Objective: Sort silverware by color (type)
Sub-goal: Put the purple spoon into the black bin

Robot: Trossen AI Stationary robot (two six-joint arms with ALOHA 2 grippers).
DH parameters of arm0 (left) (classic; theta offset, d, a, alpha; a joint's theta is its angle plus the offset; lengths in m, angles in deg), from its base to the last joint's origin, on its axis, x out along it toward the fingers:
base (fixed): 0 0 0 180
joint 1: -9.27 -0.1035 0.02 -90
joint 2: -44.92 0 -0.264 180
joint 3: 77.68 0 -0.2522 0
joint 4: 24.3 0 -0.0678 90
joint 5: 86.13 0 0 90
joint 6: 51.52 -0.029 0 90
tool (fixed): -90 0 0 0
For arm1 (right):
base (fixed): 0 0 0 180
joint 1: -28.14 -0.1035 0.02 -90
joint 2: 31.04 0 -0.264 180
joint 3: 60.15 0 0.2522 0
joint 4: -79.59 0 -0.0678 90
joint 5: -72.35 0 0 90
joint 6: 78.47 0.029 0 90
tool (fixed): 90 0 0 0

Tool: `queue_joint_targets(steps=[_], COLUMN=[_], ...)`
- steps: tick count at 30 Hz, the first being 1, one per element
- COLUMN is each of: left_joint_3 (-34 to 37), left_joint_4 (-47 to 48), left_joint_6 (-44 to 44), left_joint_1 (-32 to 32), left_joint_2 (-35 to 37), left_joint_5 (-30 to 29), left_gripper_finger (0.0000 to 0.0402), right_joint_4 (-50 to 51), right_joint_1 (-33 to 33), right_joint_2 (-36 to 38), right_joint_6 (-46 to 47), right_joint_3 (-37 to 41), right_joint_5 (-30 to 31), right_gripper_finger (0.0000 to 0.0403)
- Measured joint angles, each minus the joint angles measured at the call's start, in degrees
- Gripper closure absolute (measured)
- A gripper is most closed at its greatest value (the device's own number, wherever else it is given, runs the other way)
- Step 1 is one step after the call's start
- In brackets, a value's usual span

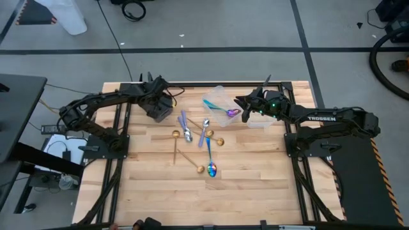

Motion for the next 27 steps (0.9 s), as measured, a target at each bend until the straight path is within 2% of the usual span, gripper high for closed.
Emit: queue_joint_targets(steps=[8,13,20,27], left_joint_3=[-5.3,-7.0,-7.1,-7.1], left_joint_4=[6.8,6.0,2.3,2.6], left_joint_6=[-0.1,-0.1,0.5,5.1], left_joint_1=[0.0,1.2,7.1,14.3], left_joint_2=[2.3,2.4,1.8,-2.5], left_joint_5=[-0.2,0.0,2.9,5.0], left_gripper_finger=[0.0287,0.0287,0.0287,0.0288], right_joint_4=[0.0,-1.0,-1.3,-2.3], right_joint_1=[0.0,0.0,0.0,0.1], right_joint_2=[0.0,0.0,0.0,0.0], right_joint_6=[0.0,0.0,-0.8,-1.1], right_joint_3=[0.0,0.0,0.0,0.0], right_joint_5=[0.0,0.0,0.0,0.0], right_gripper_finger=[0.0315,0.0315,0.0315,0.0315])
